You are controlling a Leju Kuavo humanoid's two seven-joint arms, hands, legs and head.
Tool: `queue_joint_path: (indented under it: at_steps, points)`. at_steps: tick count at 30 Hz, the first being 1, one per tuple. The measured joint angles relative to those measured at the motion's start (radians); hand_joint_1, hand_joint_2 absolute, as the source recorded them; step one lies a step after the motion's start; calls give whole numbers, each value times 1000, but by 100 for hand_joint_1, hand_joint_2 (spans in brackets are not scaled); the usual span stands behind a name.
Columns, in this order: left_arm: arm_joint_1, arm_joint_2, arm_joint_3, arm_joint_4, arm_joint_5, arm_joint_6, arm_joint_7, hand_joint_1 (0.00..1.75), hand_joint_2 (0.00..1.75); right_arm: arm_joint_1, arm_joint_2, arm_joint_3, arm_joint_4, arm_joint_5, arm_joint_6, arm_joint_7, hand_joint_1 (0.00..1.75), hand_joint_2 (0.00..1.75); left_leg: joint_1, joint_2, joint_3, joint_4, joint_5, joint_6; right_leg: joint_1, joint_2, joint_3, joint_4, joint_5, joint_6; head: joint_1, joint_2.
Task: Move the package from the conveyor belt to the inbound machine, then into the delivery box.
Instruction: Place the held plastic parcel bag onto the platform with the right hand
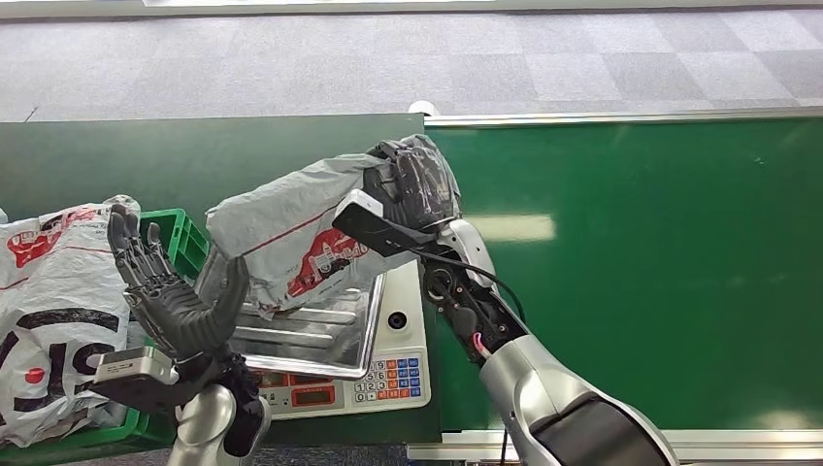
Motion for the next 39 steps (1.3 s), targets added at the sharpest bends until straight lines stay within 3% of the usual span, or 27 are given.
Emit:
queue_joint_path:
  at_steps: [13, 17, 22, 25, 31, 35, 37, 39]
  points:
    - [-5, -6, 16, 7, 1, -10, 0, 0, 175, 4, 2, -49, -103, -126, -83, -140, 175, 175, 0, 0, 0, 0, 0, 0, 0, 0, 0, 0, 0, 0, 0, 0]
    - [-5, -8, 20, 7, 4, -11, 0, 0, 175, 3, 2, -37, -97, -119, 93, -64, 175, 175, 0, 0, 0, 0, 0, 0, 0, 0, 0, 0, 0, 0, 0, 0]
    - [-5, -10, 28, 6, 10, -34, 0, 0, 175, -2, 2, 25, -7, -55, 450, 160, 175, 175, 0, -1, 0, 0, 0, 0, 0, -1, 0, 0, 0, 0, 0, 0]
    - [-9, -11, 31, 7, 10, -48, 0, 0, 175, 3, 2, 55, 42, -36, 592, 261, 175, 175, 0, -1, 0, 0, 0, 0, 0, 0, 0, 0, 0, 0, 0, 0]
    - [-21, -11, 34, 17, 10, -55, 0, 0, 175, 5, 2, 103, 88, -5, 677, 313, 175, 175, 0, -1, 0, 0, 0, 0, 0, 0, 0, 0, 0, 0, 0, 0]
    - [-21, -15, 35, 19, 10, -50, 0, 0, 175, 6, 2, 135, 96, 33, 615, 267, 175, 175, 0, -1, 0, 0, 0, 0, 0, 0, 0, 0, 0, 0, 0, 0]
    - [-20, -18, 35, 19, 11, -46, 0, 0, 175, 5, 2, 158, 96, 67, 526, 229, 159, 175, 0, -1, 0, 0, 0, 0, 0, 0, 0, 0, 0, 0, 0, 0]
    - [-19, -20, 37, 19, 12, -43, 0, 0, 175, 4, 3, 180, 96, 97, 409, 206, 81, 175, 0, -1, 0, 0, 0, 0, 0, 0, 0, 0, 0, 0, 0, 0]
